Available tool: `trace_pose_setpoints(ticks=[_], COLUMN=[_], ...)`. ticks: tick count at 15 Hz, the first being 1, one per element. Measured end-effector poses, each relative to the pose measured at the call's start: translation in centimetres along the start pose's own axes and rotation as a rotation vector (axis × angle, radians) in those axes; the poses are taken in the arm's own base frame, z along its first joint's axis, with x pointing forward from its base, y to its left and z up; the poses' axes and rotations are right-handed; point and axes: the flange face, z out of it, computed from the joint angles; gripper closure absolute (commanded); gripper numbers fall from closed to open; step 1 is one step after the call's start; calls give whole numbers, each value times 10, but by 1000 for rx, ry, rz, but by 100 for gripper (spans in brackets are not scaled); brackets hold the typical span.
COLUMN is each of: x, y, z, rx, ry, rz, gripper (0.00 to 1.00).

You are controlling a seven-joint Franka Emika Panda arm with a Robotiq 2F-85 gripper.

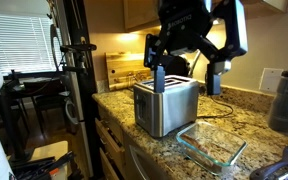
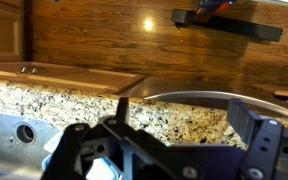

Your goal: Pick up a slice of bread from the glass bowl and put it in the toaster.

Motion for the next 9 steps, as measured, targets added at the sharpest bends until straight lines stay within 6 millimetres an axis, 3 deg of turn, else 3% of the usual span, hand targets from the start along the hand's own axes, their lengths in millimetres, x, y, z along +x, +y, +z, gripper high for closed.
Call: trace_pose_setpoints(ticks=[9], x=[19], y=[-13], z=[-4], rx=[-20], ry=[47], rz=[-27], gripper=[0])
